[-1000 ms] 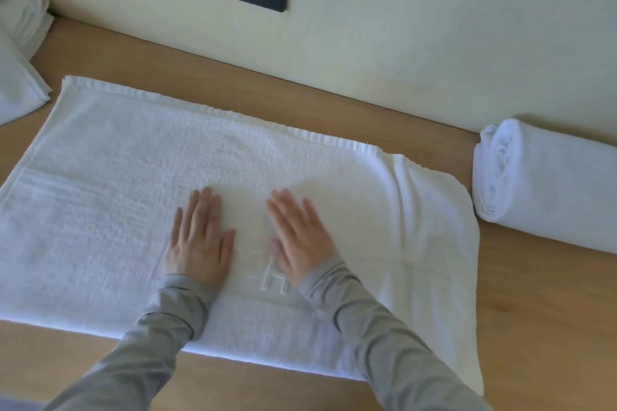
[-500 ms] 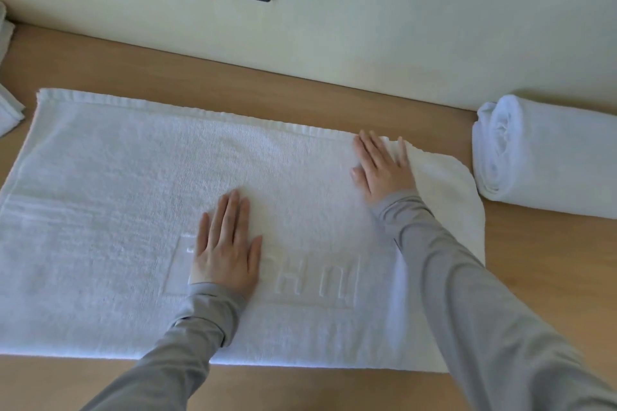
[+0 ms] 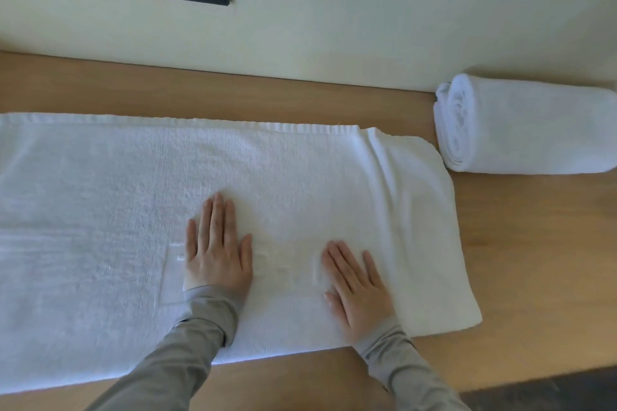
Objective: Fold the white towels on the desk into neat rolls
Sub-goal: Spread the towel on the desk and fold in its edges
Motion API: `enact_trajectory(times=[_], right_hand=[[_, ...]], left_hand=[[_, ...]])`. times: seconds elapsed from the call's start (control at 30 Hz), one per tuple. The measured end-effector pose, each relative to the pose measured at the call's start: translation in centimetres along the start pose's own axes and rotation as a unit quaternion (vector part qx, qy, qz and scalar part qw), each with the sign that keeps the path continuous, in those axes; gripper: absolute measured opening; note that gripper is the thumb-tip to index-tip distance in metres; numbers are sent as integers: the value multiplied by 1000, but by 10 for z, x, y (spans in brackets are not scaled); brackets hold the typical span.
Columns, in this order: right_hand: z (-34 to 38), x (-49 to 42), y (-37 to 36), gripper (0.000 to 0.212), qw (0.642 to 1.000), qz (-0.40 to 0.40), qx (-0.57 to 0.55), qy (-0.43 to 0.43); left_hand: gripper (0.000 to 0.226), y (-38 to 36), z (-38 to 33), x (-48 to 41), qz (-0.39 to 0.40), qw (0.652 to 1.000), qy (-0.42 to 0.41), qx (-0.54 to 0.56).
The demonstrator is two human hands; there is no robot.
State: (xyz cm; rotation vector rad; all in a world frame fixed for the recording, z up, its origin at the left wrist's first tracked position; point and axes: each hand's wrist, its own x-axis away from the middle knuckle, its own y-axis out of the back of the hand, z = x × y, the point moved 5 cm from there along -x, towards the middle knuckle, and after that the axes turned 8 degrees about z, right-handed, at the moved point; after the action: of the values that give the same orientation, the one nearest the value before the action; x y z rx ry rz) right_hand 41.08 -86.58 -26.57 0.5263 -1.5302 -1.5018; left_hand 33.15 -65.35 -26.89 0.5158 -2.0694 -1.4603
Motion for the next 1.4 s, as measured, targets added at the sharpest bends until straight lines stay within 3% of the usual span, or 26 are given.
enact_trajectory(times=[0.3, 0.43, 0.57, 0.63, 0.77, 0.87, 1.1, 1.4], right_hand=[[-138, 43, 13, 66, 969, 40, -19, -244], [-144, 39, 18, 63, 972, 20, -67, -225], [-164, 28, 53, 50, 945, -154, -198, -210], [-182, 16, 69, 48, 916, -188, -259, -241], [-212, -22, 89, 43, 885, -187, -341, -257], [-229, -44, 88, 39, 840, -158, -436, -281], [-234, -46, 71, 36, 800, -160, -487, -312], [-229, -42, 64, 48, 711, -192, -592, -328]], left_hand=[[66, 2, -2, 1, 6, 1000, -3, -5], [71, 3, -6, 0, 10, 1000, 6, 5], [71, 4, -50, 0, 4, 1000, -9, 18], [72, -3, -84, -4, 16, 999, -25, 20], [73, -21, -127, -17, 24, 1000, -16, 12], [73, -32, -130, -20, 18, 1000, 1, -12], [70, -33, -116, -9, 20, 999, 1, -32], [69, -31, -105, 3, 25, 999, -14, -43]])
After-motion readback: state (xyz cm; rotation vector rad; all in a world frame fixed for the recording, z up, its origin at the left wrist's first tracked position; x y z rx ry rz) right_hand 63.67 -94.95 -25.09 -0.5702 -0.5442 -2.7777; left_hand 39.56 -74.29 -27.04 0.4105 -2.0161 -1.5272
